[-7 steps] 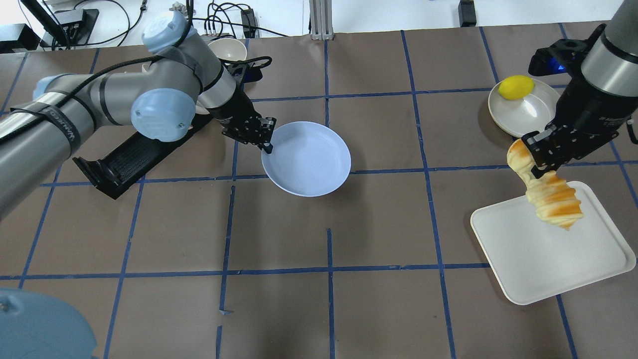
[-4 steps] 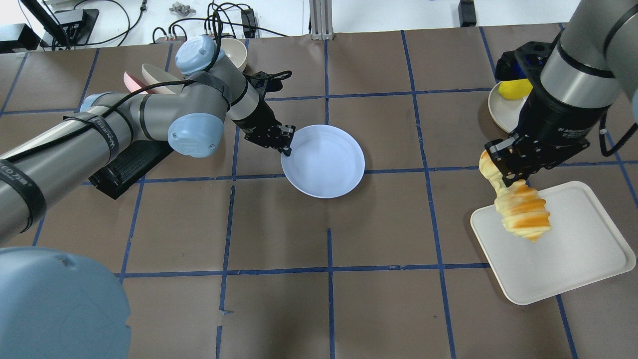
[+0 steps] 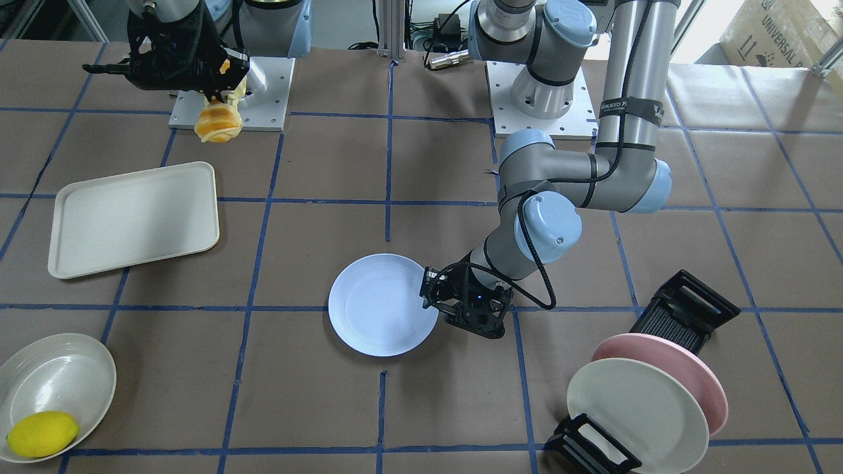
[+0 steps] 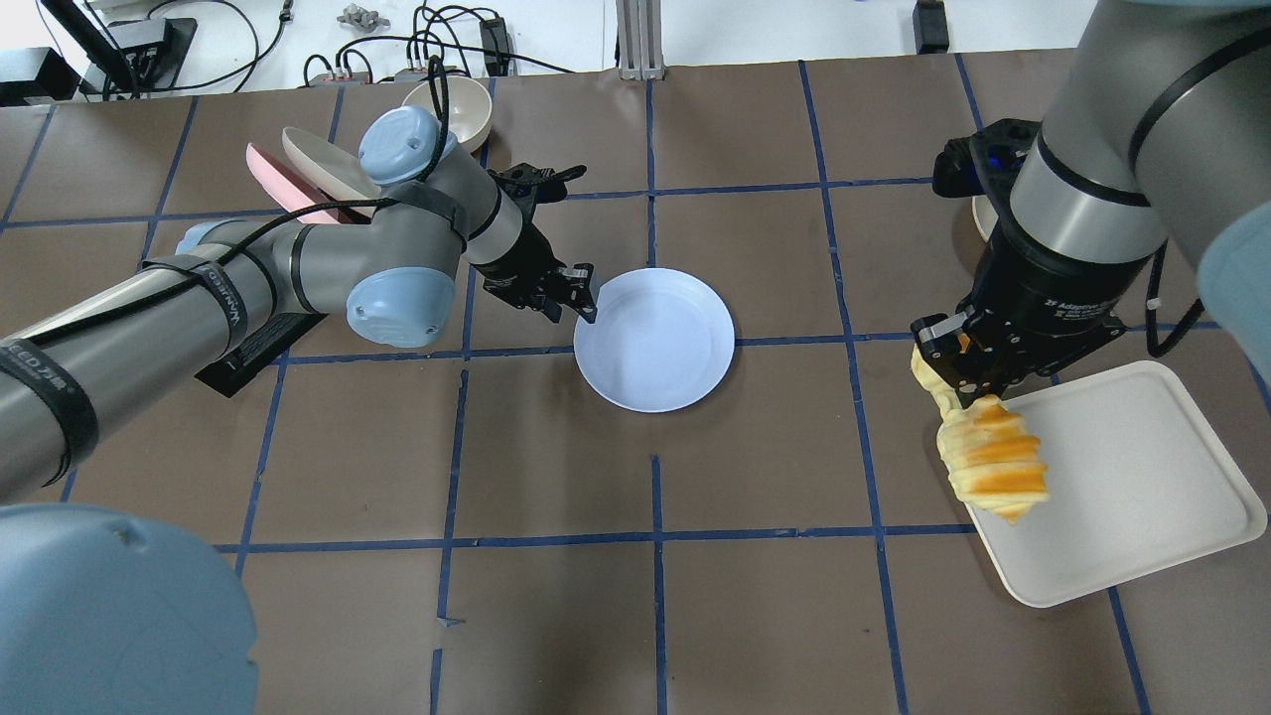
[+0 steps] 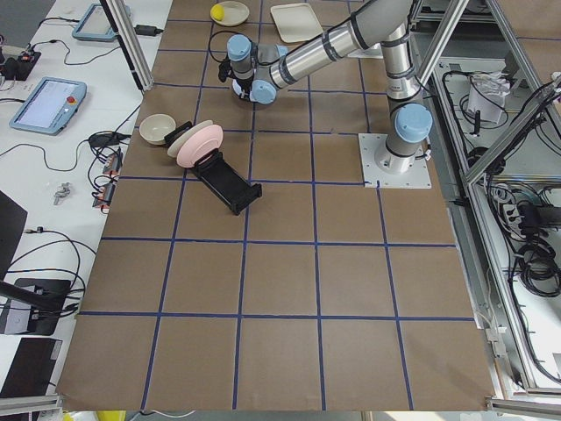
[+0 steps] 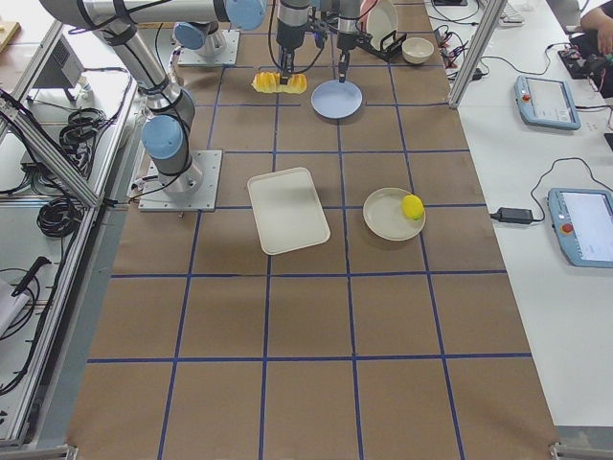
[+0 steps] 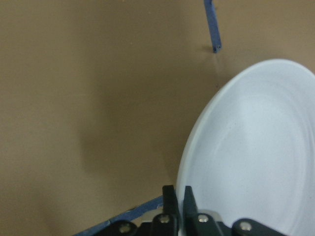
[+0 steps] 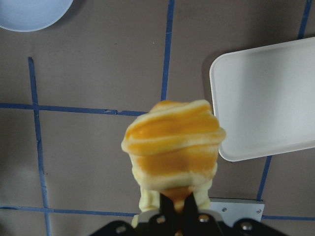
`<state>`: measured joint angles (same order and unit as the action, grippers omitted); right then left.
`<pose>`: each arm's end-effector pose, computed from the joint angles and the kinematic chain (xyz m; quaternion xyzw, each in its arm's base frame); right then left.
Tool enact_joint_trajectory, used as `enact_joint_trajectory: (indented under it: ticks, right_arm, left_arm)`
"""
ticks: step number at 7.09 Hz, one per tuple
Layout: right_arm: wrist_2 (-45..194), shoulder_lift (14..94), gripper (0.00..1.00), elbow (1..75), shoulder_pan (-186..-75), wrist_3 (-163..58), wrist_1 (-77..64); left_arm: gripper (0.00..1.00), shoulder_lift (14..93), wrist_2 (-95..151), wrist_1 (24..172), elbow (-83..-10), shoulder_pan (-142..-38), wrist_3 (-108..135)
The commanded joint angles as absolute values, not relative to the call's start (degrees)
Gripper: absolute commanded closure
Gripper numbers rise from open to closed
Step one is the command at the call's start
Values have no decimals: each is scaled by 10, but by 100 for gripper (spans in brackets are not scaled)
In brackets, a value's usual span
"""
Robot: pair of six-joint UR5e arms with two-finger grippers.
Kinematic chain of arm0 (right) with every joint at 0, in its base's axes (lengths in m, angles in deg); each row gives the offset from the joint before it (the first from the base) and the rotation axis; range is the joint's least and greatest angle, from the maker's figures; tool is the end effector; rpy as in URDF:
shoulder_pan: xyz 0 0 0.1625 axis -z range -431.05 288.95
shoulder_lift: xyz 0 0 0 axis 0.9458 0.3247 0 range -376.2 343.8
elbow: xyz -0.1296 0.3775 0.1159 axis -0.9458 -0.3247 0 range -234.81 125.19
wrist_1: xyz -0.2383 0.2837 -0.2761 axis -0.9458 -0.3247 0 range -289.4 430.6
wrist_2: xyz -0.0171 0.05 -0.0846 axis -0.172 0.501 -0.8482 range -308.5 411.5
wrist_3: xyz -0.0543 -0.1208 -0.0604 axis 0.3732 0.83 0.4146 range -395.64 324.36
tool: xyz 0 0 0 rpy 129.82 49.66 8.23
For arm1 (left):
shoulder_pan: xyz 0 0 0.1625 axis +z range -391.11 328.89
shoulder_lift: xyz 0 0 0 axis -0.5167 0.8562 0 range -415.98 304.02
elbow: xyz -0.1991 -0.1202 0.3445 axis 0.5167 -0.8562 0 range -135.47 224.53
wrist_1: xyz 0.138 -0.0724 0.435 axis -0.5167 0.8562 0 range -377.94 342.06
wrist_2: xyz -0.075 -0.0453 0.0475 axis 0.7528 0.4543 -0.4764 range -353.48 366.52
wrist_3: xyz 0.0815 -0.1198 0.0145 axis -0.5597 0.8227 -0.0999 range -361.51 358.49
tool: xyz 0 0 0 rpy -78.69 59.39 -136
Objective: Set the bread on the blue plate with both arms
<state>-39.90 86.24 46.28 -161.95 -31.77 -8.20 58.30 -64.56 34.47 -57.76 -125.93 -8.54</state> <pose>0.1363 -0.4242 0.4183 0.0425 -0.9953 -0.0862 0.0100 -0.2328 -0.6109 0.1418 -0.1032 -0.9810 0.0119 0.1641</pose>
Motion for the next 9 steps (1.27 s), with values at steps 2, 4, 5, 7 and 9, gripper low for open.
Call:
enact_joint_trajectory:
  ticks: [2, 4, 5, 7, 9]
  right_arm:
    - [-382, 882, 84, 499, -1624, -299, -116]
    - [-293, 819, 84, 499, -1673, -307, -214]
    - [-288, 772, 84, 499, -1707, -312, -272]
    - [-285, 674, 83, 481, -1755, -342, -393]
    - [-289, 569, 83, 435, -1791, -347, -468]
  left_arm:
    - [0, 418, -714, 514, -579, -1181, -92]
    - [0, 351, -798, 618, -547, -1179, -92]
    - [0, 351, -829, 686, -501, -1179, -92]
    - [0, 381, -842, 765, -394, -1181, -86]
    - [0, 347, -834, 769, -405, -1185, -83]
